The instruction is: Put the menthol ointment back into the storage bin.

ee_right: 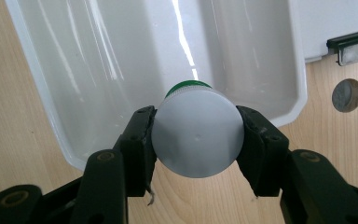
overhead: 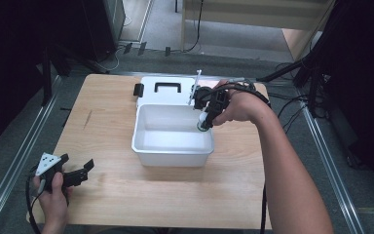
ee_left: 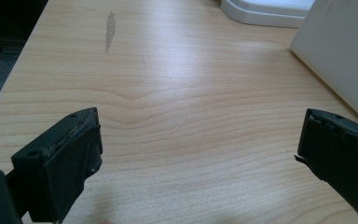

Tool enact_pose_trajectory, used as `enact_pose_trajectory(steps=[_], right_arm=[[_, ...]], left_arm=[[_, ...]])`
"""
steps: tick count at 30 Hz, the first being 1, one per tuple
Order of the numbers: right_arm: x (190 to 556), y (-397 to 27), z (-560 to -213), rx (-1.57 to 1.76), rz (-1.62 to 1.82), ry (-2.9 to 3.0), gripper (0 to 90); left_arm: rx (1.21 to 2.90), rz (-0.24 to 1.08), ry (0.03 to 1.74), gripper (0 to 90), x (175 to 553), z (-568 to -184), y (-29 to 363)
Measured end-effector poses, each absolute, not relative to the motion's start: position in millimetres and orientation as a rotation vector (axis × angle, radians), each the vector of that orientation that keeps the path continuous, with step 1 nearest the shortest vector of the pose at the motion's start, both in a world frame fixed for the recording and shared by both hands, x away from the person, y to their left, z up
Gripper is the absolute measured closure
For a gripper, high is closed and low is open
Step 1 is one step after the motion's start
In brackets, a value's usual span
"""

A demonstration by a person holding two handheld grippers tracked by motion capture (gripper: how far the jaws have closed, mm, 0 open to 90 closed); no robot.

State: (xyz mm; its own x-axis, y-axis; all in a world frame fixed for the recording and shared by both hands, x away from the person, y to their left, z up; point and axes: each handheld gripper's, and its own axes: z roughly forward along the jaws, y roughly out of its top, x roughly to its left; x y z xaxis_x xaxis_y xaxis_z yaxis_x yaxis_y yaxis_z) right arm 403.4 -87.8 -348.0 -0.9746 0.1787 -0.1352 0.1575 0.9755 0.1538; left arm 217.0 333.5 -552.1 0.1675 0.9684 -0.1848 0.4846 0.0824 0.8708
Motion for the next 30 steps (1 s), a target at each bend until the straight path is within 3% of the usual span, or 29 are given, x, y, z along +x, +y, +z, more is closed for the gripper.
enact_pose_trajectory(steps=[30], right_arm=[[406.8,-82.0,-394.6,0.161,0.154,3.02,51.5]], left_arm=[[1.537,0.67,1.448,0.3,217.1,-552.2,333.9]])
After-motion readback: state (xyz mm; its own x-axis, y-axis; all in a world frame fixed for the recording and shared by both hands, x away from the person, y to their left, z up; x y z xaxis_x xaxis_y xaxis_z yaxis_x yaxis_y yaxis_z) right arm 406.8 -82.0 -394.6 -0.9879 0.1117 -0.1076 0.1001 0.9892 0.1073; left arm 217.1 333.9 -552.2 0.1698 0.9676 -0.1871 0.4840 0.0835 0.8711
